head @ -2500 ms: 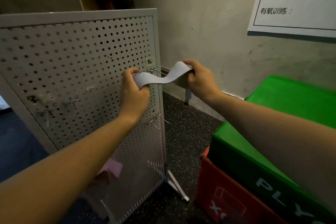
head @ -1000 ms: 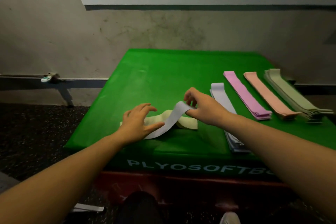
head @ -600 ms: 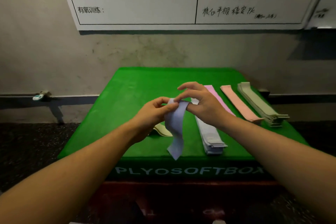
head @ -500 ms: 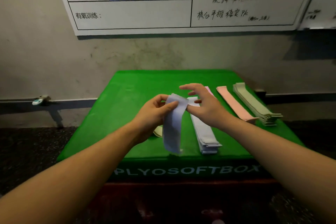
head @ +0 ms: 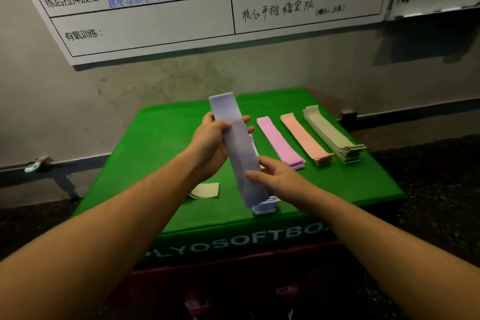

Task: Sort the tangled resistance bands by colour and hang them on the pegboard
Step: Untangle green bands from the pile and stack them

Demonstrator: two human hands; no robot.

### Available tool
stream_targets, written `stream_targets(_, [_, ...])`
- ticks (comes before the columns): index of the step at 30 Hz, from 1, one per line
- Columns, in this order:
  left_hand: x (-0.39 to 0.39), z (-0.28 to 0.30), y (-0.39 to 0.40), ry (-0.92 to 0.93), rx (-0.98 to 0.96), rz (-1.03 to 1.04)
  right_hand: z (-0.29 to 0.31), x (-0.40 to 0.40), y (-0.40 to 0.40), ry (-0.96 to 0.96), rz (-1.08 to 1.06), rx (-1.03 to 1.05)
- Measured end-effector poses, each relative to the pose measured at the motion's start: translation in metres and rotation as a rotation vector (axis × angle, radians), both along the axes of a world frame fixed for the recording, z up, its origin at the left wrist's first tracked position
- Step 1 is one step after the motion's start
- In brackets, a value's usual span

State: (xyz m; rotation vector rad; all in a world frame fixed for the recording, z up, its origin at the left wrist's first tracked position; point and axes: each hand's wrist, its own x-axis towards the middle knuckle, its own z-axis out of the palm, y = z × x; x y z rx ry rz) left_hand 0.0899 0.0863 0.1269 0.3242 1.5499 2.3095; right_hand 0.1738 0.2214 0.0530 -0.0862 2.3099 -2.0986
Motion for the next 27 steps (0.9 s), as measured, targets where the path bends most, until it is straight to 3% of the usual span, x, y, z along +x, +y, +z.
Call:
stream_targets(8, [-0.072, -0.021, 0.047, -0.149, -0.021, 0.136, -0.023, -0.035, 0.038, -0.172, -0.23, 0.23])
stream_targets(19, [-0.162, -0.113, 0.079, -0.101, -0.484, 0.171, -0.069, -0.082, 0.054, -0.399, -0.23, 0.292])
stream_targets(24, [-0.188, -0.149, 0.076, -0.055, -0.631, 0.146, -0.082, -0.093, 0.055, -0.315, -0.172, 0.736])
stream_targets(27, [-0.195, -0.163, 0.077, 0.036, -0.74, 0.105, -0.084, -0.096, 0.056, -0.312, -0.149, 0.8])
